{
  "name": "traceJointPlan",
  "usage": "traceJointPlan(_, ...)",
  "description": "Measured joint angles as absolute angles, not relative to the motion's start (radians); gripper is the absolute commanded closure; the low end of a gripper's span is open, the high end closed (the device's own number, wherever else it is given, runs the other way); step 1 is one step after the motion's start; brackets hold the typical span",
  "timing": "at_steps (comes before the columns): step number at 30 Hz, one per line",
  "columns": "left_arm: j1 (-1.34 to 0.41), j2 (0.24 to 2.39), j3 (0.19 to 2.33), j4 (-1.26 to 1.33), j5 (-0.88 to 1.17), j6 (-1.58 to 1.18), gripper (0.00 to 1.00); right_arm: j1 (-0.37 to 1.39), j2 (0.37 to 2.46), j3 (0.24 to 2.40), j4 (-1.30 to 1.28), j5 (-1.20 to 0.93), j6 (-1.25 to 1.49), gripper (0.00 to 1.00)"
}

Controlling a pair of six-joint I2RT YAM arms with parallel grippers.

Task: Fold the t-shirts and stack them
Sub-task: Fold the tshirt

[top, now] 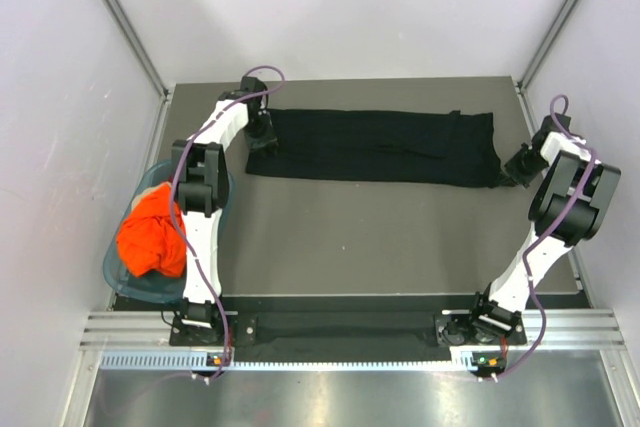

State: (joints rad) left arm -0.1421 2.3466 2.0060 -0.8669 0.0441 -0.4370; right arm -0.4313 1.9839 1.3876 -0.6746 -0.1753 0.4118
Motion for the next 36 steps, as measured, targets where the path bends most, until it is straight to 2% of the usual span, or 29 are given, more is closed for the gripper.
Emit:
traceJointPlan(4,-0.138,2.330,1.991,-0.879,0.013,-0.416,0.57,-0.431,1.981,1.388,-0.680,-0.158,0.406,0.96)
traceJointPlan(5,-0.135,2.325,1.987,-0.885,0.007,-0.415,0.57,-0.432,1.979,1.388,-0.683,-0.147,0.400,0.86)
traceJointPlan(7,-0.131,2.310,1.976,-0.886,0.010,-0.415,0.58,-0.433,1.977,1.389,-0.692,-0.130,0.386,0.77)
traceJointPlan(8,-0.129,2.301,1.969,-0.883,0.023,-0.416,0.59,-0.434,1.977,1.391,-0.698,-0.123,0.376,0.68)
traceJointPlan(11,-0.123,2.269,1.938,-0.831,0.105,-0.422,0.61,-0.433,1.977,1.415,-0.731,-0.094,0.356,0.53)
traceJointPlan(14,-0.122,2.258,1.922,-0.757,0.223,-0.450,0.63,-0.419,1.977,1.467,-0.765,-0.072,0.344,0.45)
traceJointPlan(20,-0.127,2.302,1.920,-0.644,0.370,-0.516,0.64,-0.351,1.977,1.645,-0.763,-0.109,0.344,0.40)
traceJointPlan(26,-0.119,2.366,1.925,-0.586,0.430,-0.557,0.64,-0.238,2.025,1.730,-0.662,-0.265,0.395,0.36)
traceJointPlan(36,-0.105,2.401,1.976,-0.577,0.456,-0.596,0.62,-0.156,2.225,1.735,-0.570,-0.414,0.514,0.41)
